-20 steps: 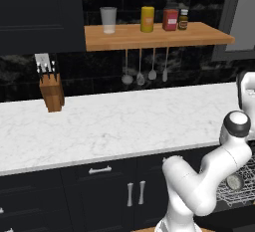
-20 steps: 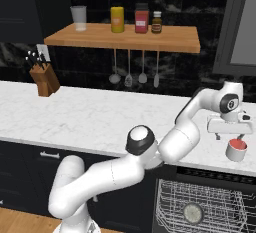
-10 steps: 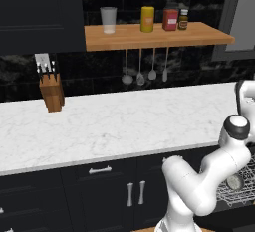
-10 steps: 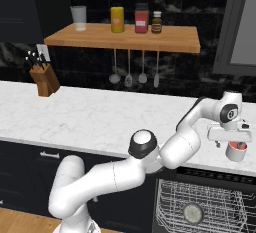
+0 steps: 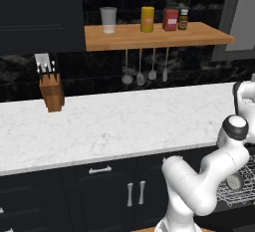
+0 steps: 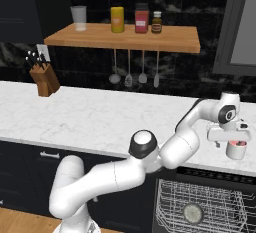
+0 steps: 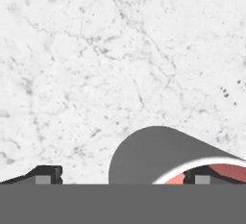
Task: Pick up the cup and bowl from the counter, place them in the dishwasher, and close the dishwasher door.
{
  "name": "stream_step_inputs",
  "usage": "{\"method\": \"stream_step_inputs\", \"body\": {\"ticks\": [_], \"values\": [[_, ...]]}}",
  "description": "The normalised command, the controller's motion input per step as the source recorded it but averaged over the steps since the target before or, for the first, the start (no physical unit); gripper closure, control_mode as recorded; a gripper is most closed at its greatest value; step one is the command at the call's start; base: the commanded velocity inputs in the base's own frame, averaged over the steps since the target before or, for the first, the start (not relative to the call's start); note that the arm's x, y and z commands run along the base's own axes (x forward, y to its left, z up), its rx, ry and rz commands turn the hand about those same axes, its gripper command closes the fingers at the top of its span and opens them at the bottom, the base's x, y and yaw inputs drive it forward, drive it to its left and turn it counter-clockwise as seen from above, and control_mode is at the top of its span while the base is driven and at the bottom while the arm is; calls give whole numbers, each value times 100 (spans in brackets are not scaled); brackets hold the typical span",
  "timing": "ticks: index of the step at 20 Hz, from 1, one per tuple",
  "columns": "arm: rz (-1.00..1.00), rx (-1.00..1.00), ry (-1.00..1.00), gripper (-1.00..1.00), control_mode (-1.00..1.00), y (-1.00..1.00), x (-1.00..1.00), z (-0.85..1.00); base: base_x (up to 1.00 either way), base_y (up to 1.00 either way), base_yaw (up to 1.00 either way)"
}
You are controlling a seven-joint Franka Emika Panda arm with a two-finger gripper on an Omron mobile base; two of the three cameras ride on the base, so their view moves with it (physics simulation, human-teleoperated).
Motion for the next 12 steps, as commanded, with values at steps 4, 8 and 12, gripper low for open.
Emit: {"method": "stream_step_inputs", "body": {"ticks": [4,8,12], "values": [[0,0,5,100,-100,0,0,-19,0,0,0],[0,0,0,100,-100,0,-3,-6,0,0,0],[1,0,-2,100,-100,8,-26,0,0,0,0]]}}
